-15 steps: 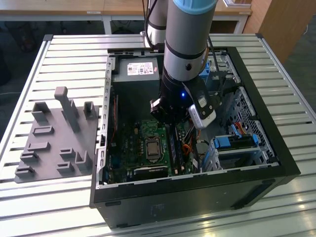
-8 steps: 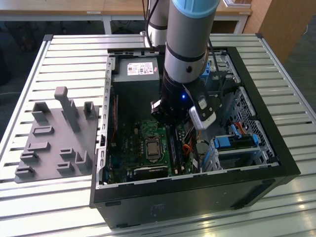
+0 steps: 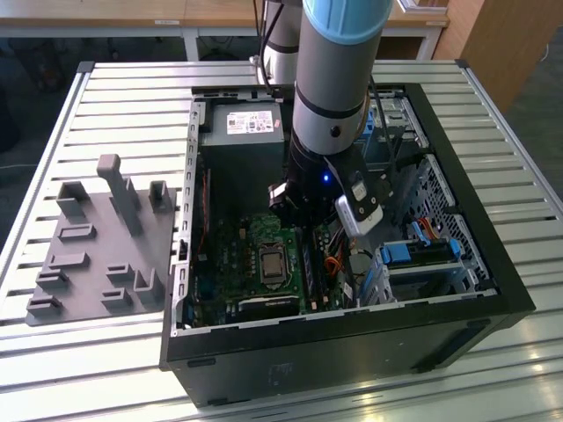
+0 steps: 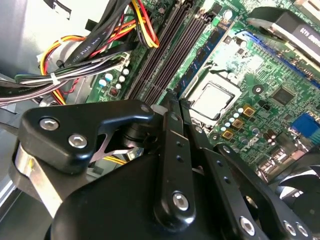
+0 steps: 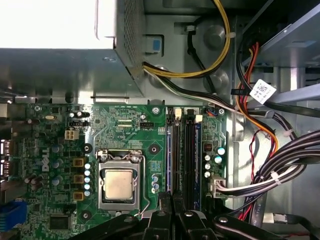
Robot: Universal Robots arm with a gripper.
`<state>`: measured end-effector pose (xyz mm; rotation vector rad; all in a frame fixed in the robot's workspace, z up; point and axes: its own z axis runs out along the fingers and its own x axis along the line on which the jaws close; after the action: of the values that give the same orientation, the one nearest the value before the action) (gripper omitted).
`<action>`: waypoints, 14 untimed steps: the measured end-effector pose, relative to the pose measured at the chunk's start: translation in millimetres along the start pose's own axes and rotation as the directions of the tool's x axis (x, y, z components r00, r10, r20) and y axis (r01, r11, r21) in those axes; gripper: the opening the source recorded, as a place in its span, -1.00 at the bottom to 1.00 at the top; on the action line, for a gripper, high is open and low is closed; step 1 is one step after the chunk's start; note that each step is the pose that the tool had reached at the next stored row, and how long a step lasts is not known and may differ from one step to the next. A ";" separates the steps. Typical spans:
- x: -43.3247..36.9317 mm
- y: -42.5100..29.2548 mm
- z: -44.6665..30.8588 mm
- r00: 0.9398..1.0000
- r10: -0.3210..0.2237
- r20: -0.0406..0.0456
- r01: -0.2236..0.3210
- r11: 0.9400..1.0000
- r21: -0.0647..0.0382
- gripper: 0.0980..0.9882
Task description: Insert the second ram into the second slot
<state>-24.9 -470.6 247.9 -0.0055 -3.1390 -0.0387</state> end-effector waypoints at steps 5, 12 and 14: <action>-0.4 0.0 1.1 1.000 0.000 0.000 0.000 1.000 0.000 -0.93; -1.1 0.0 2.9 1.000 0.000 0.000 0.000 1.000 0.000 -0.93; -1.1 0.0 3.7 1.000 0.000 0.000 0.000 1.000 0.000 -0.93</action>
<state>-23.7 -470.6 244.1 -0.0055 -3.1391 -0.0392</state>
